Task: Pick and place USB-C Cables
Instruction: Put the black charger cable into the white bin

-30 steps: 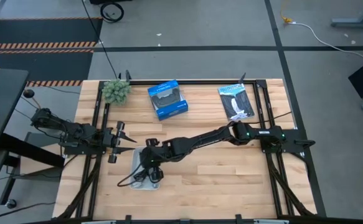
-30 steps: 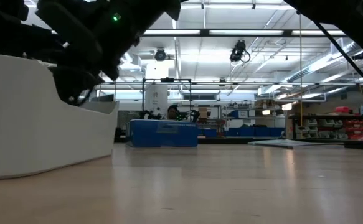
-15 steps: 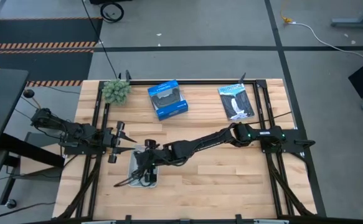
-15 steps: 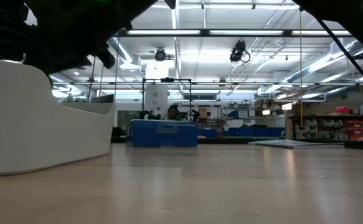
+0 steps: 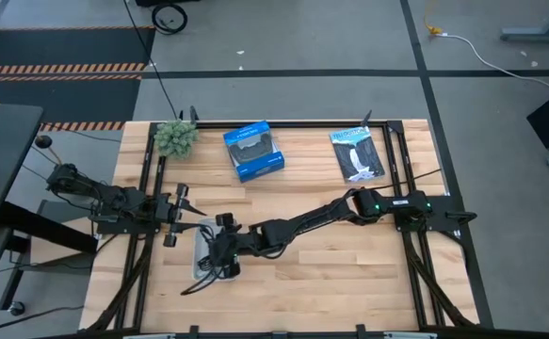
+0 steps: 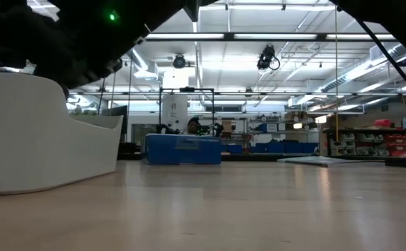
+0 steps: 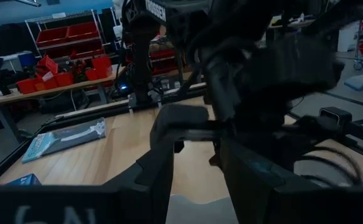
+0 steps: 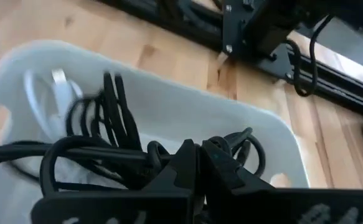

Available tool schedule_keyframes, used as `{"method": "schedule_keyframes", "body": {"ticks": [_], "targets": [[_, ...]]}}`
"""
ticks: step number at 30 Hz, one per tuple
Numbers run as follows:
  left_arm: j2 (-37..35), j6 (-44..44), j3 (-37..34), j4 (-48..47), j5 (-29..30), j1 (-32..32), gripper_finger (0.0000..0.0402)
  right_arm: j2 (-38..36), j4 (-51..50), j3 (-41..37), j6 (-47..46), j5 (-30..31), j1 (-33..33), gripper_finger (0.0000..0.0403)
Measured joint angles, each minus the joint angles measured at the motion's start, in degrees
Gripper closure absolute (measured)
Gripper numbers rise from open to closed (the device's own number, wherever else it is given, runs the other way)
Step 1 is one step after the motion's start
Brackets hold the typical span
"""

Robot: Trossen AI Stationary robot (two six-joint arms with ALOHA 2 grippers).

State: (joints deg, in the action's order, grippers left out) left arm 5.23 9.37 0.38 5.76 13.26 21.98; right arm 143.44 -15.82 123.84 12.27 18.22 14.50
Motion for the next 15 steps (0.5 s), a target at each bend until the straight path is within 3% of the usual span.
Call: {"method": "schedule_keyframes", "body": {"ticks": [9, 15], "targets": [[0.00, -0.01, -0.02, 0.00, -0.01, -0.02, 0.0260, 0.02, -0.77, -0.01, 5.43, 1.29, -0.23, 0.0382], [0.00, 0.00, 0.00, 0.00, -0.01, 0.00, 0.0260, 0.02, -2.10, -0.01, 1.57, -2.04, -1.01, 0.0340]]}}
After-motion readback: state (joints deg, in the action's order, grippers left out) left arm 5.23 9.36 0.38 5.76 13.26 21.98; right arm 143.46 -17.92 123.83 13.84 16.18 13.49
